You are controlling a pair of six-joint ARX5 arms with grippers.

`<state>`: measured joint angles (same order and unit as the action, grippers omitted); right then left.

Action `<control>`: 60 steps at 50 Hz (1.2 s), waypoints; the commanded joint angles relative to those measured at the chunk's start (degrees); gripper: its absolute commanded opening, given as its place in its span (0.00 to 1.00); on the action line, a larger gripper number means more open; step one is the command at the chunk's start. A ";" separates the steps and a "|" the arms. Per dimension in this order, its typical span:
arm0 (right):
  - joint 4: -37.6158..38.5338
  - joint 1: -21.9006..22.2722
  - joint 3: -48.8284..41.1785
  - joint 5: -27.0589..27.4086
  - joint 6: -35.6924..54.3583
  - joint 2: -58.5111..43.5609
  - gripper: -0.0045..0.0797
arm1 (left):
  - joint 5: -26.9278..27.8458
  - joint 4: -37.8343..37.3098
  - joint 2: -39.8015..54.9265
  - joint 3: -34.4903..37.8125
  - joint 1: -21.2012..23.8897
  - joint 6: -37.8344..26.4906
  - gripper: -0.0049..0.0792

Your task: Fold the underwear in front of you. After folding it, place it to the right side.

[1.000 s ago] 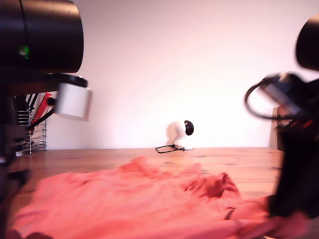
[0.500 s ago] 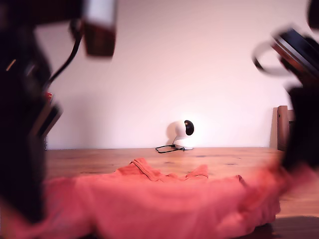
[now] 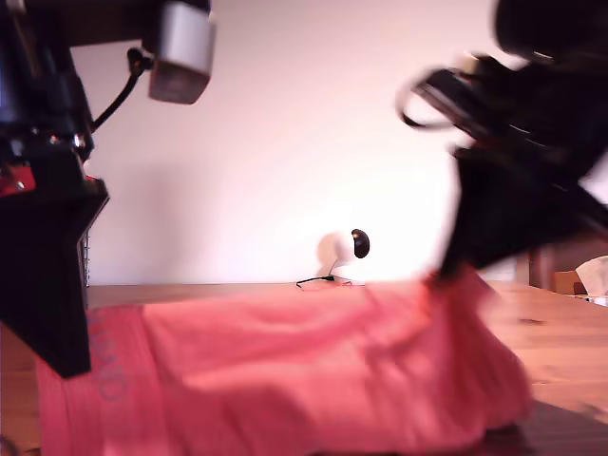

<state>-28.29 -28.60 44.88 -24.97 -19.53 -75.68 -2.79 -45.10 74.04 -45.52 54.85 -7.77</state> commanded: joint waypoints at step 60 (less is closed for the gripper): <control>8.02 -0.26 30.32 0.02 4.87 -30.45 0.04 | -6.71 19.26 1.95 0.39 -23.23 -1.70 0.04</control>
<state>-21.21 -28.60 73.54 -24.91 -14.98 -105.60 -9.32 -26.83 74.30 -45.52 32.25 -9.19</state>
